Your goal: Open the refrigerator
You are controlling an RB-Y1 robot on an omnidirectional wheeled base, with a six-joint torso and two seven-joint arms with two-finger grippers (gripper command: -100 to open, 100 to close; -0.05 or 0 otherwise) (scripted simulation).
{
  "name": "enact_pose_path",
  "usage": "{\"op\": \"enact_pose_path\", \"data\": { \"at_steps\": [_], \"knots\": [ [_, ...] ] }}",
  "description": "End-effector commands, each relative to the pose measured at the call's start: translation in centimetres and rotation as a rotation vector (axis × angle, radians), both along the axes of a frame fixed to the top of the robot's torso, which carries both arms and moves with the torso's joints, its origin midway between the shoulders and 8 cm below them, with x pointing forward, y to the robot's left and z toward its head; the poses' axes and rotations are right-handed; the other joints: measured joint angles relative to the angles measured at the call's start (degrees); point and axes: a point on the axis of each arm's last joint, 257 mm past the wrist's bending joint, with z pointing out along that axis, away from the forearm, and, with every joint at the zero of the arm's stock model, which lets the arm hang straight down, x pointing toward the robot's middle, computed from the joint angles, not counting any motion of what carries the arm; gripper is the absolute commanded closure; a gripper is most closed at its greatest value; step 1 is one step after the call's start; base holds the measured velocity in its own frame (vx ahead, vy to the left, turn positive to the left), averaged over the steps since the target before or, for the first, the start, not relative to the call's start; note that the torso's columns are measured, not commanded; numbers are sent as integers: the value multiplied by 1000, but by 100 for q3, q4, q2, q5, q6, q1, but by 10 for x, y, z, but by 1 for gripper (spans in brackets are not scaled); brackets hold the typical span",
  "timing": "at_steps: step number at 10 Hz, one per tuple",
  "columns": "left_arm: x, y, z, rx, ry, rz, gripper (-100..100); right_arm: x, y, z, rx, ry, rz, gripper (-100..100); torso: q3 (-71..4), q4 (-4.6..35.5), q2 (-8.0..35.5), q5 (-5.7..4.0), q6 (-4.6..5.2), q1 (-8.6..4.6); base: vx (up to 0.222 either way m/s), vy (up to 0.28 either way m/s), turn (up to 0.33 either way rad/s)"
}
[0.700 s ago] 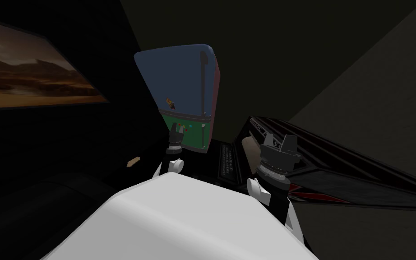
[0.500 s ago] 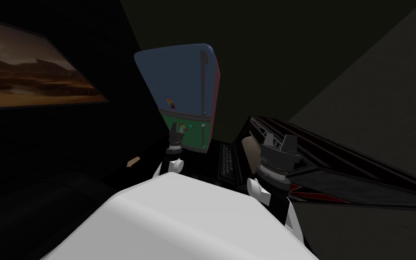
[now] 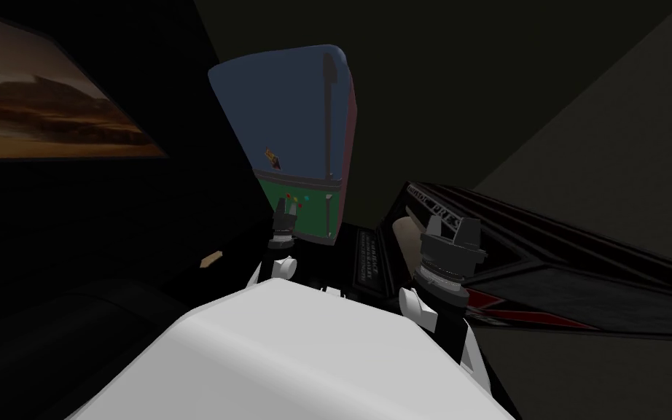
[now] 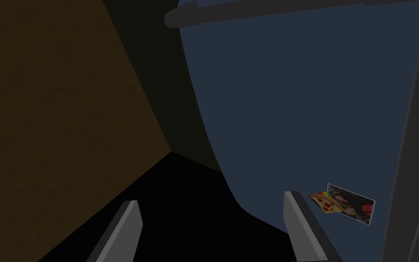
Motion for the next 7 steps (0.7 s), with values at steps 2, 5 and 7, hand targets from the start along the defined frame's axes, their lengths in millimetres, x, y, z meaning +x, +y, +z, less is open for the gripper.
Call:
{"op": "enact_pose_path", "data": {
  "at_steps": [2, 5, 7],
  "knots": [
    [0, 0, 0, 0, 0, 0, 0, 0, 0, 0, 0, 0, 0, 0, -1691, 846, 846, 0, 0, 0, 0, 0, 0],
    [14, -14, -6, 77, 37, -67, -100, 0, 0, 0, 0, 1, 0, 0, -3044, 1514, 1515, 1, 0, 2, 3, 0, -23],
    [27, -24, -10, 116, 66, -112, -100, 0, 0, 0, 0, 1, 0, 0, -3075, 1535, 1533, 0, 0, 0, 3, 1, -39]
  ]
}}
